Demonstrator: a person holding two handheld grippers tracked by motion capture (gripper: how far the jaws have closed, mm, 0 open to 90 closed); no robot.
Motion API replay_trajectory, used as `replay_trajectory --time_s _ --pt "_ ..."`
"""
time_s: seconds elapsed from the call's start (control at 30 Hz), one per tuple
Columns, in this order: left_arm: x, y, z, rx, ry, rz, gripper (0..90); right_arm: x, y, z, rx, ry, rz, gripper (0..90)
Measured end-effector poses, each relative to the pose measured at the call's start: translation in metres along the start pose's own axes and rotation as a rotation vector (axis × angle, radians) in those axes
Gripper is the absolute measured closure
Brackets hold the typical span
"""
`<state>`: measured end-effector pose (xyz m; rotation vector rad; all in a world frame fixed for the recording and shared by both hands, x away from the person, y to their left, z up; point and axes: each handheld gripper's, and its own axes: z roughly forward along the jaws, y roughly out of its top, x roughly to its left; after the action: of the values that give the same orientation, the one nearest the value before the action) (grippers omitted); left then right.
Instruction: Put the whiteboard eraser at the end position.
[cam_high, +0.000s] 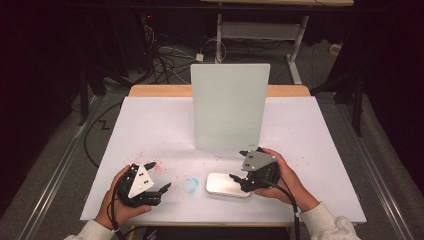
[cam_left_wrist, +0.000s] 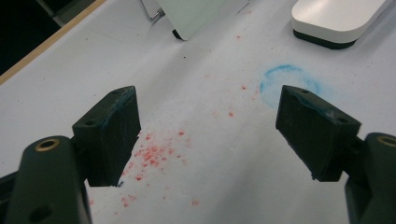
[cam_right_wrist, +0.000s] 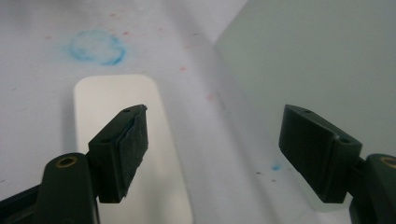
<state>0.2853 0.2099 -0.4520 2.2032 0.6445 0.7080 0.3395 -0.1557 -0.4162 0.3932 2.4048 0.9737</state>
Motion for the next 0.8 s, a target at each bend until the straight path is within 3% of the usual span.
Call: replay_trajectory --time_s 0.17,0.5,0.6,0.8 --pt "0.0 0.0 -0.001 -0.001 0.001 -0.001 21.1 -0.009 -0.015 -0.012 -0.036 -0.126 0.047 21.6" --pt "-0.001 0.0 0.0 0.003 0.003 0.004 21.1 -0.027 -0.064 -0.036 -0.083 -0.307 0.204 18.9" --pt "-0.001 -0.001 -0.001 0.003 0.005 0.004 21.1 -0.028 -0.078 -0.045 -0.097 -0.357 0.259 17.6" --pt "-0.003 0.0 -0.001 0.002 0.0 0.008 21.0 -0.02 -0.097 -0.056 -0.093 -0.425 0.298 16.5"
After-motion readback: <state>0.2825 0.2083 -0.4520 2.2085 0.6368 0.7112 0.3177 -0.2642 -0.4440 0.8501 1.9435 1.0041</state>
